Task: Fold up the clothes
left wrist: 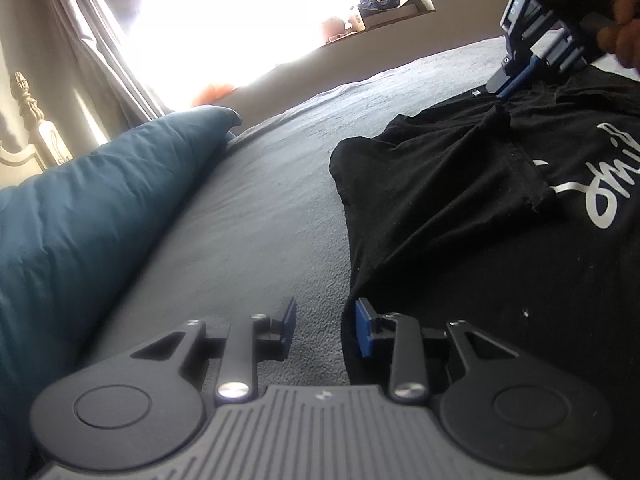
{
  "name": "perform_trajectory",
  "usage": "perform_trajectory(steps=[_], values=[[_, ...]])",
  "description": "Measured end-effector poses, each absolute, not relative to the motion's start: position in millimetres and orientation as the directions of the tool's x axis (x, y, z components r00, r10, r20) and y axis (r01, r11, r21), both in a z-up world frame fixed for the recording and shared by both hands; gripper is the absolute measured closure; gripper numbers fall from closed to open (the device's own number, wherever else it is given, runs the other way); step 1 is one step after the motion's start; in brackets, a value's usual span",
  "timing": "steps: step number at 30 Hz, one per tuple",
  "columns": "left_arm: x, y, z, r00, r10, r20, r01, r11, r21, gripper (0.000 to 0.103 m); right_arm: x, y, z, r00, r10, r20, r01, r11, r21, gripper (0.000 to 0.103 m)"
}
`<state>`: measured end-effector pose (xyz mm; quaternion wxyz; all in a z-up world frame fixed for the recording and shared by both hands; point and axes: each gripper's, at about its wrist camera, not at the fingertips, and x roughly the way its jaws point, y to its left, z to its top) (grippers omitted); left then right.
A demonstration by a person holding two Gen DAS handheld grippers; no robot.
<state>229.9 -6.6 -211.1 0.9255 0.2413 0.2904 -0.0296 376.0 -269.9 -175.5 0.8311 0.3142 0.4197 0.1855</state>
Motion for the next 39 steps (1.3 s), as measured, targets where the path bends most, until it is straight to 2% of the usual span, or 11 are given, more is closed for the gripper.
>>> perform_trajectory(steps=[4, 7, 8, 10, 13, 15, 19, 23, 31, 36, 39], values=[[227.2, -4.0, -211.6, 0.834, 0.075, -0.547, 0.202, 0.881, 0.428, 0.069, 338.9, -211.9, -144.6, 0.435, 0.628, -0.645, -0.483, 0.767, 0.422, 0.095], [225.7, -4.9, -212.6, 0.835, 0.075, -0.545, 0.203, 0.879, 0.432, 0.069, 287.5, -163.3, -140.5, 0.372, 0.604, -0.705, -0.782, 0.613, 0.113, 0.077], [225.3, -5.3, -212.7, 0.835, 0.076, -0.544, 0.203, 0.878, 0.434, 0.069, 272.6, -151.9, -142.4, 0.373, 0.592, -0.715, -0.836, 0.549, 0.018, 0.073], [224.6, -4.7, -211.9, 0.834, 0.075, -0.546, 0.202, 0.880, 0.430, 0.069, 258.3, -133.1, -156.5, 0.405, 0.544, -0.734, -0.873, 0.470, -0.133, 0.073], [223.8, -2.7, -210.5, 0.832, 0.070, -0.550, 0.202, 0.886, 0.418, 0.069, 247.8, -115.1, -168.4, 0.471, 0.488, -0.734, -0.866, 0.414, -0.281, 0.076], [222.9, -0.1, -208.1, 0.833, 0.068, -0.549, 0.192, 0.895, 0.403, 0.070, 245.6, -111.3, -167.6, 0.512, 0.462, -0.724, -0.846, 0.420, -0.330, 0.097], [222.6, 1.9, -205.1, 0.830, 0.069, -0.554, 0.183, 0.904, 0.385, 0.070, 247.3, -110.6, -156.1, 0.519, 0.475, -0.710, -0.837, 0.452, -0.309, 0.099], [222.3, 6.0, -204.1, 0.822, 0.072, -0.565, 0.170, 0.916, 0.364, 0.070, 236.1, -111.5, -141.4, 0.465, 0.516, -0.720, -0.855, 0.473, -0.213, 0.099], [216.7, 10.6, -205.3, 0.816, 0.074, -0.574, 0.182, 0.909, 0.375, 0.066, 224.3, -104.7, -164.1, 0.409, 0.480, -0.776, -0.879, 0.435, -0.194, 0.096], [206.5, 25.1, -198.2, 0.799, 0.079, -0.597, 0.174, 0.919, 0.355, 0.064, 246.0, -120.9, -146.0, 0.302, 0.540, -0.786, -0.870, 0.493, 0.004, 0.088], [199.3, 42.6, -192.4, 0.782, 0.122, -0.612, 0.122, 0.932, 0.341, 0.064, 264.3, -150.3, -129.9, 0.298, 0.622, -0.724, -0.811, 0.566, 0.152, 0.087]])
